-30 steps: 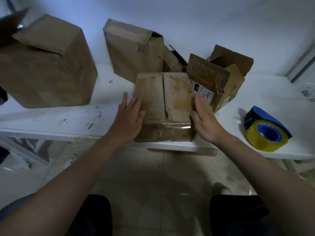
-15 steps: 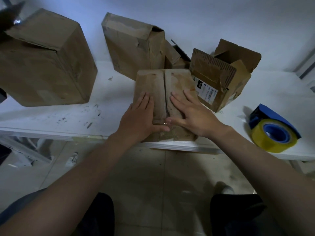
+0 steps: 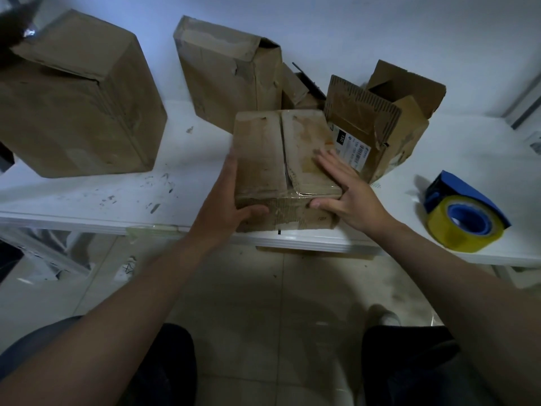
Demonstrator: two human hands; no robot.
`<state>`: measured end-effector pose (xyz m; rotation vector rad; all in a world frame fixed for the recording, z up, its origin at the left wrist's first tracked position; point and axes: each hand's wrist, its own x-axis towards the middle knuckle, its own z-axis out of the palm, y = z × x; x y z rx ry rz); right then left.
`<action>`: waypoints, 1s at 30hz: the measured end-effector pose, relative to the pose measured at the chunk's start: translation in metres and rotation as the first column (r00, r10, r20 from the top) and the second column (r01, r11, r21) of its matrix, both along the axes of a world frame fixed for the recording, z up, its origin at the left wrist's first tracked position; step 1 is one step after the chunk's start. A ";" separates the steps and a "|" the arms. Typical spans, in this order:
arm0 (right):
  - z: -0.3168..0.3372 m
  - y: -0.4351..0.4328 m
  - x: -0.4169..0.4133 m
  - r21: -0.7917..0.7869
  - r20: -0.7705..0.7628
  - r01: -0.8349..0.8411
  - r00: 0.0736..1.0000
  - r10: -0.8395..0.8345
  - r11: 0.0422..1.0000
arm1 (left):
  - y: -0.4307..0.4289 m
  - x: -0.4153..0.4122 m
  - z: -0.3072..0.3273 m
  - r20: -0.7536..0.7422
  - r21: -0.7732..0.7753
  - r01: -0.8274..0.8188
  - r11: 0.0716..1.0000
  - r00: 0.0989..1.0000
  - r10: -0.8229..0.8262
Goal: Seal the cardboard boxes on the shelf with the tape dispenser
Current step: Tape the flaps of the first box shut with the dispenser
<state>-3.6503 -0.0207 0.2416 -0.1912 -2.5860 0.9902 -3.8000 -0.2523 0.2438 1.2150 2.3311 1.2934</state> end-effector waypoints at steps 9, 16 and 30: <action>-0.008 -0.011 -0.003 -0.390 0.046 0.162 0.987 -0.156 0.906 | 0.005 0.002 -0.007 0.277 0.087 -0.088 0.992 0.959 0.061; -0.006 -0.011 0.000 -0.304 0.172 0.263 0.961 -0.218 0.916 | 0.004 0.006 0.006 0.225 -0.111 -0.147 0.983 0.960 0.169; 0.091 -0.040 0.064 -0.013 0.085 0.233 0.969 -0.231 0.972 | -0.044 0.051 0.083 -0.125 -0.176 -0.187 0.966 0.978 0.167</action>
